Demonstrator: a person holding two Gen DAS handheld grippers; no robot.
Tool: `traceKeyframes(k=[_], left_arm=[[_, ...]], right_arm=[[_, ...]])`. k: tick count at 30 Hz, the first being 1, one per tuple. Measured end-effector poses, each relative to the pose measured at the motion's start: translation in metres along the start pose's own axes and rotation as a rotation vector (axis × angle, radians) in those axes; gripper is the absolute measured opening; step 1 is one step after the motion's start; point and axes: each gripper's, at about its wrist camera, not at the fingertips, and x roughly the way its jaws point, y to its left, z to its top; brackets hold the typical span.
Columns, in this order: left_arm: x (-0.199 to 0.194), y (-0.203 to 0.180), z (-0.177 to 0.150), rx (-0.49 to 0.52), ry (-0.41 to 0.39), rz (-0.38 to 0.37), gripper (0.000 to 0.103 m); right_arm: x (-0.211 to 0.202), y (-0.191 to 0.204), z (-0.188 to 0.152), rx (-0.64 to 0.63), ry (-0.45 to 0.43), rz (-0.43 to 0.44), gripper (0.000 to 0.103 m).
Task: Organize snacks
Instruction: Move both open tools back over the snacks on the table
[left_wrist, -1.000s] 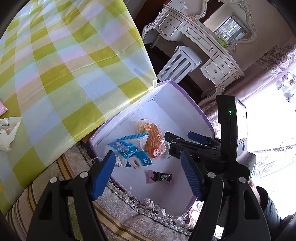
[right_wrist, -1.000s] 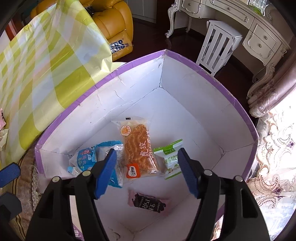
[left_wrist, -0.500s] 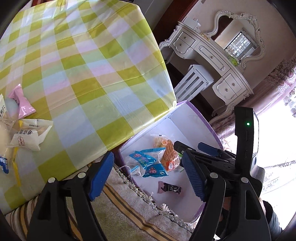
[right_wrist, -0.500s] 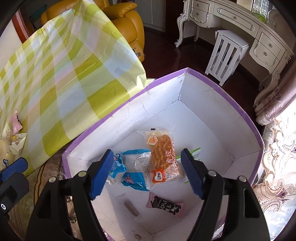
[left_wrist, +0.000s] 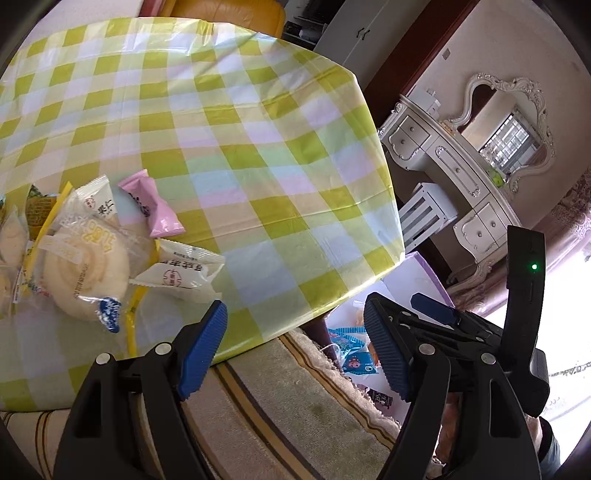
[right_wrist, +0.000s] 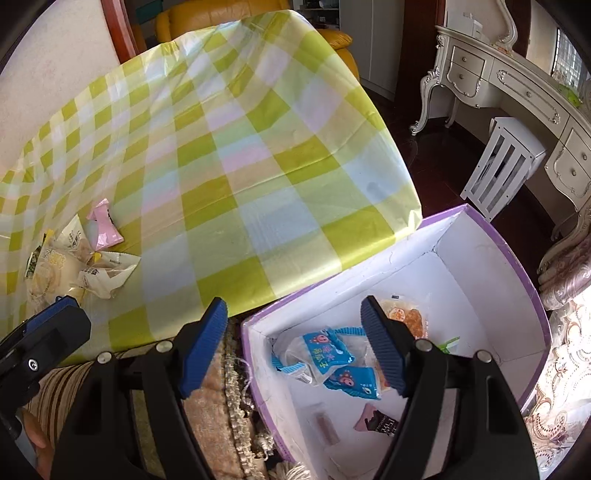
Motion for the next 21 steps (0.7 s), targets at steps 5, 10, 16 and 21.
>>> traceKeyframes(k=[5,10,16,21], left_arm=[[-0.031,0.039,-0.007,-0.089,-0.074,0.042,0.073],[-0.063,0.080,-0.018,-0.198,-0.140,0.081,0.073],[-0.084,0.123,-0.029,-0.328,-0.164,0.100,0.073],[-0.075,0.132,-0.029,-0.372,-0.125,0.052,0.073]], right_arm=[[0.000,0.036,0.003,-0.065,-0.010,0.066,0.075],[-0.005,0.082,0.004,-0.223,-0.054,0.069,0.075],[-0.003,0.121,-0.001,-0.387,-0.060,0.074,0.076],[0.005,0.147,-0.007,-0.504,-0.035,0.086,0.076]])
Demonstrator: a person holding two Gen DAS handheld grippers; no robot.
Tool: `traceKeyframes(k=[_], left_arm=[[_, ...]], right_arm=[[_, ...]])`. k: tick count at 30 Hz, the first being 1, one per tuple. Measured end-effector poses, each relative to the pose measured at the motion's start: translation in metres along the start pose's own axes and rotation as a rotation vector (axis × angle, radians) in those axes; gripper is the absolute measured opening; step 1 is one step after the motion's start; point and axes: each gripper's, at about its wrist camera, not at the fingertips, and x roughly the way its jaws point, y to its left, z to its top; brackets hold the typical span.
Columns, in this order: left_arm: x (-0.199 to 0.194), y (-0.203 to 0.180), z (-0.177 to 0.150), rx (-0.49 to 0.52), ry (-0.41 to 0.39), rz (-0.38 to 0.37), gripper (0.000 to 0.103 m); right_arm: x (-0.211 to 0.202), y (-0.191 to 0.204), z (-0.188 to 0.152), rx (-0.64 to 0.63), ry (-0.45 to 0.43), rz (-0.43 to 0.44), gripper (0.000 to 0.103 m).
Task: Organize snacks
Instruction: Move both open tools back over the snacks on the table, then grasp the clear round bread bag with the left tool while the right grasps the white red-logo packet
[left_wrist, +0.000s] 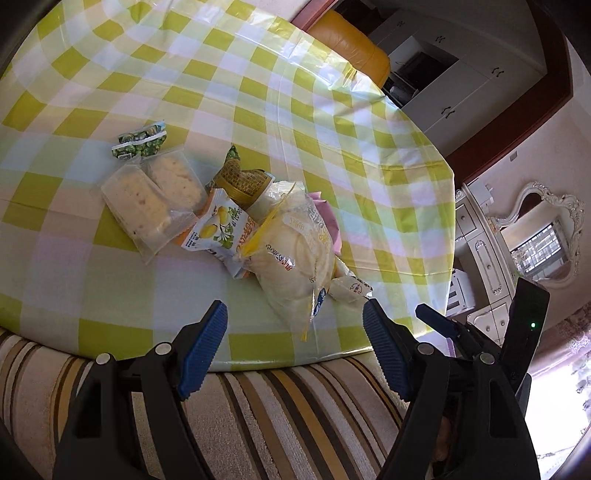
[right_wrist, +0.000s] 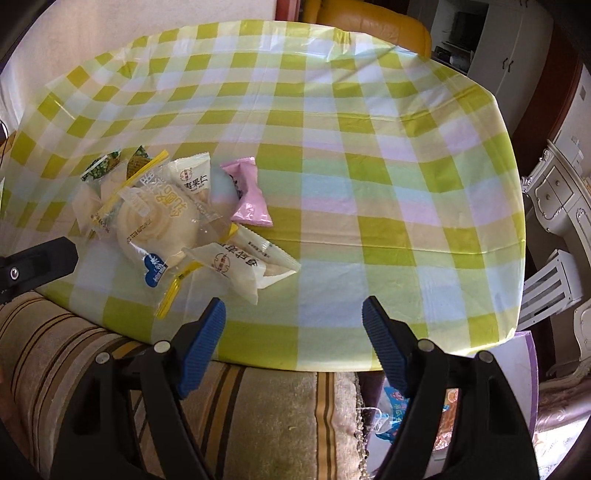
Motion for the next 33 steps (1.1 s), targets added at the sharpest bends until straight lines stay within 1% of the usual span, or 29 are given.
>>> traceKeyframes(k=[2,6,8,11,15,20,22,24,25,27,28,29,30,33], left_arm=[[0.006,0.003,0.001,-0.025,0.019,-0.009,0.073],[0.026,0.016,0.006,-0.115,0.082,-0.049,0.072],[0.035,0.019,0.008,-0.140,0.098,-0.061,0.072],[0.046,0.018,0.013,-0.158,0.100,-0.065,0.072],[0.058,0.017,0.022,-0.163,0.100,-0.047,0.072],[0.070,0.016,0.029,-0.173,0.104,-0.052,0.072],[0.071,0.015,0.031,-0.167,0.104,-0.054,0.069],[0.074,0.016,0.031,-0.167,0.109,-0.053,0.058],[0.075,0.016,0.031,-0.168,0.113,-0.054,0.055],[0.077,0.018,0.031,-0.172,0.117,-0.066,0.050],[0.077,0.019,0.031,-0.172,0.117,-0.070,0.049],[0.077,0.018,0.031,-0.168,0.116,-0.072,0.048],[0.077,0.018,0.031,-0.164,0.113,-0.074,0.046],[0.074,0.016,0.030,-0.154,0.108,-0.082,0.041]], right_arm=[[0.005,0.008,0.002,-0.035,0.006,0.007,0.076],[0.019,0.018,0.008,-0.083,0.031,0.020,0.076],[0.025,0.022,0.012,-0.099,0.035,0.019,0.076],[0.032,0.024,0.018,-0.108,0.032,0.027,0.076],[0.042,0.020,0.024,-0.093,0.039,0.050,0.076],[0.049,0.018,0.028,-0.084,0.042,0.085,0.075],[0.052,0.017,0.029,-0.076,0.048,0.113,0.069],[0.055,0.016,0.030,-0.072,0.055,0.130,0.053],[0.056,0.016,0.030,-0.070,0.060,0.138,0.050],[0.058,0.016,0.030,-0.068,0.064,0.146,0.039],[0.058,0.016,0.030,-0.067,0.064,0.150,0.038],[0.057,0.016,0.030,-0.066,0.061,0.154,0.036],[0.056,0.016,0.029,-0.065,0.057,0.158,0.031],[0.054,0.014,0.028,-0.055,0.048,0.154,0.030]])
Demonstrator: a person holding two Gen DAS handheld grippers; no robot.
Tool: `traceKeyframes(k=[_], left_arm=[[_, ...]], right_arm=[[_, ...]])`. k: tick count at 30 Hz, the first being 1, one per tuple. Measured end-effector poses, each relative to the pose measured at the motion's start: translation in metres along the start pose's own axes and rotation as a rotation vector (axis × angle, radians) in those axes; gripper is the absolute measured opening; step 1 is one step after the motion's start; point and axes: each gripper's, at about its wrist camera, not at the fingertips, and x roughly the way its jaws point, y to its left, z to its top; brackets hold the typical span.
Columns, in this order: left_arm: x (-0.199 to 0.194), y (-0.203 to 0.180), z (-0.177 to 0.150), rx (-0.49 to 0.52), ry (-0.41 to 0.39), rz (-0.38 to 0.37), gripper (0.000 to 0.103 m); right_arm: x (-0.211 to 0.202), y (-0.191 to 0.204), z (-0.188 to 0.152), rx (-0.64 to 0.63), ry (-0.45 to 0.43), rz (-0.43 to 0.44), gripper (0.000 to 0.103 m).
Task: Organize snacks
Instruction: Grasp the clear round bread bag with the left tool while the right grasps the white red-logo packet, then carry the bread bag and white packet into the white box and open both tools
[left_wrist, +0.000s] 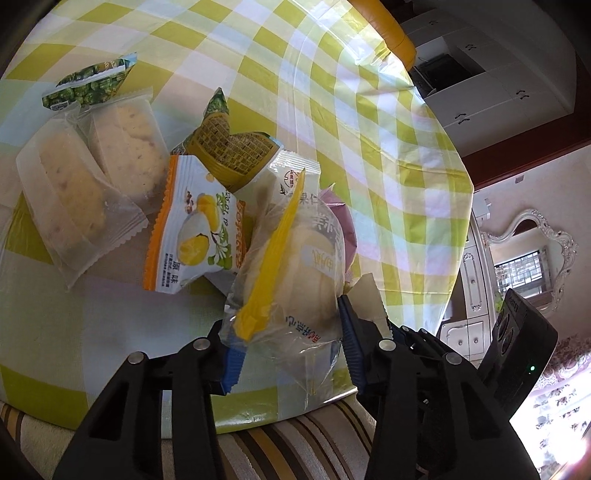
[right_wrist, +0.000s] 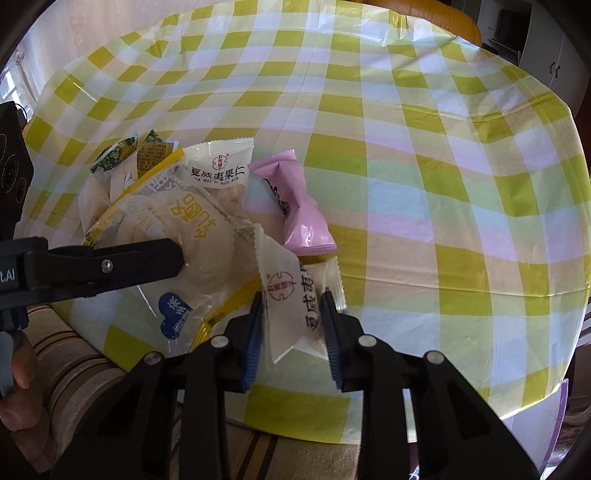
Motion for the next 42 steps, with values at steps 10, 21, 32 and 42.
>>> traceKeyframes(k=[10,21,32,42], left_arm=[[-0.013,-0.008,-0.009,0.031,-0.017,-0.032,0.035],[-0.026,-0.024,-0.023,0.077,-0.026,-0.067,0.034],[-0.032,-0.037,-0.030,0.121,-0.054,-0.079,0.034],[-0.040,-0.044,-0.036,0.153,-0.081,-0.129,0.034]], right_arm=[[-0.022,-0.015,-0.007,0.081,-0.056,-0.042,0.029],[-0.045,-0.028,-0.021,0.140,-0.071,-0.062,0.029],[-0.064,-0.049,-0.037,0.205,-0.085,-0.083,0.029],[-0.080,-0.062,-0.046,0.240,-0.114,-0.090,0.029]])
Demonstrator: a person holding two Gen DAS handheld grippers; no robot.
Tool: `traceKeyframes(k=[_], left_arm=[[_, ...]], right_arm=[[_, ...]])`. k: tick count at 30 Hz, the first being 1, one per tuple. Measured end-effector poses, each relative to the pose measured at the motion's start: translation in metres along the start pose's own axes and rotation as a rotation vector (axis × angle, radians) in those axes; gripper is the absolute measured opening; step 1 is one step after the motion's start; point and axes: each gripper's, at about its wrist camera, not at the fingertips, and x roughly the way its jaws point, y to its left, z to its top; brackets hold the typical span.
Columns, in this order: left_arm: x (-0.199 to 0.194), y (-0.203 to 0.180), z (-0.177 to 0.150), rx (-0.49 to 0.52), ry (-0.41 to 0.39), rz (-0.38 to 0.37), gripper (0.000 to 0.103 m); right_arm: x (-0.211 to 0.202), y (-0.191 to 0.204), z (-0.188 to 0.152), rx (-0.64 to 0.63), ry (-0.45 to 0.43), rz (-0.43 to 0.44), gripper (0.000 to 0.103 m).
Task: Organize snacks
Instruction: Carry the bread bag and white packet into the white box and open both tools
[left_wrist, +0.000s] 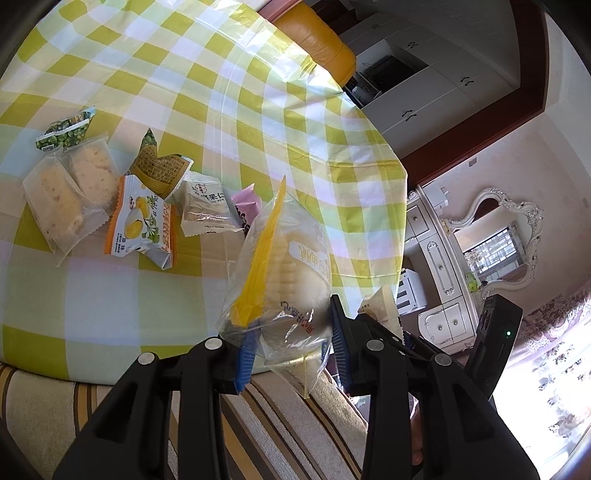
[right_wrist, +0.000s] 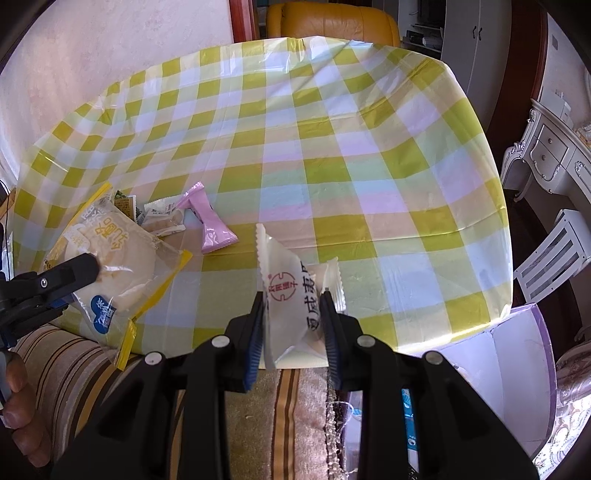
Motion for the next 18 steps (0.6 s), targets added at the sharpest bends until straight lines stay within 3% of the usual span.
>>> traceKeyframes(k=[9,18], left_arm=[[0.018,-0.019,-0.004,0.046,0.051,-0.002,0.034],[0.077,-0.078,-0.030,0.171,0.211,-0.046,0.034]], right_arm=[[-0.008,-0.036,-0.011,0.064,-0.008,-0.040,0.029],[-0.016,-0.110,-0.039,0.198,0.012,-0.144,0.029]])
